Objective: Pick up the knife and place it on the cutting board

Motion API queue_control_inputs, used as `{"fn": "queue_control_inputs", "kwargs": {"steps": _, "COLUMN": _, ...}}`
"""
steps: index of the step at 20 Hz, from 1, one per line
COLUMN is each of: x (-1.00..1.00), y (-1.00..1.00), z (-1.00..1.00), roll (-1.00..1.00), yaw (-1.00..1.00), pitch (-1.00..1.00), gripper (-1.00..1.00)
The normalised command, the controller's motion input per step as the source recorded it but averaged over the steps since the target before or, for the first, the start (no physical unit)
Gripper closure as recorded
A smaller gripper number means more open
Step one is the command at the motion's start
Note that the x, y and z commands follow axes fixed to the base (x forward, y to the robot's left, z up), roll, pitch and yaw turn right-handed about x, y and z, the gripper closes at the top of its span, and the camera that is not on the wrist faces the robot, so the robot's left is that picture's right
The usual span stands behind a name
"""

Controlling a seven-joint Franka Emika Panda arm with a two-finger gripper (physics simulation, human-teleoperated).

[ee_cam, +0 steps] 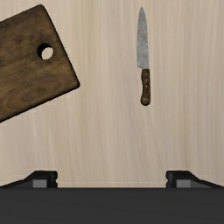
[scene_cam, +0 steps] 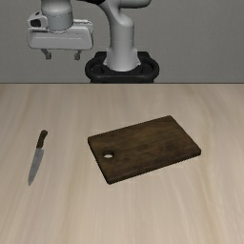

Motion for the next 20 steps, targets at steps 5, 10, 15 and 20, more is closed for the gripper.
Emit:
{"fn": "queue_control_inputs", "kwargs": {"steps": 5, "x": 0.0, "y": -1.0, "z": 0.0, "roll": 0.0, "yaw": 0.0, "pitch": 0.0, "gripper": -1.0}}
{"fn": "queue_control_inputs", "kwargs": {"steps": 10, "x": 1.0, "y": 0.0, "z": 0.0, "roll": 0.0, "yaw": 0.0, "pitch": 0.0, "gripper": -1.0}}
{"fn": "queue_control_inputs", "kwargs": {"steps": 15, "x": 0.8, "y": -0.2, "z": 0.0, "roll": 0.0, "yaw": 0.0, "pitch": 0.0, "gripper": -1.0}}
{"fn": "queue_control_inputs", "kwargs": {"steps": 20, "x": 0.0, "y": 0.0, "z": -1.0, "roll": 0.0, "yaw": 0.0, "pitch": 0.0, "gripper": -1.0}}
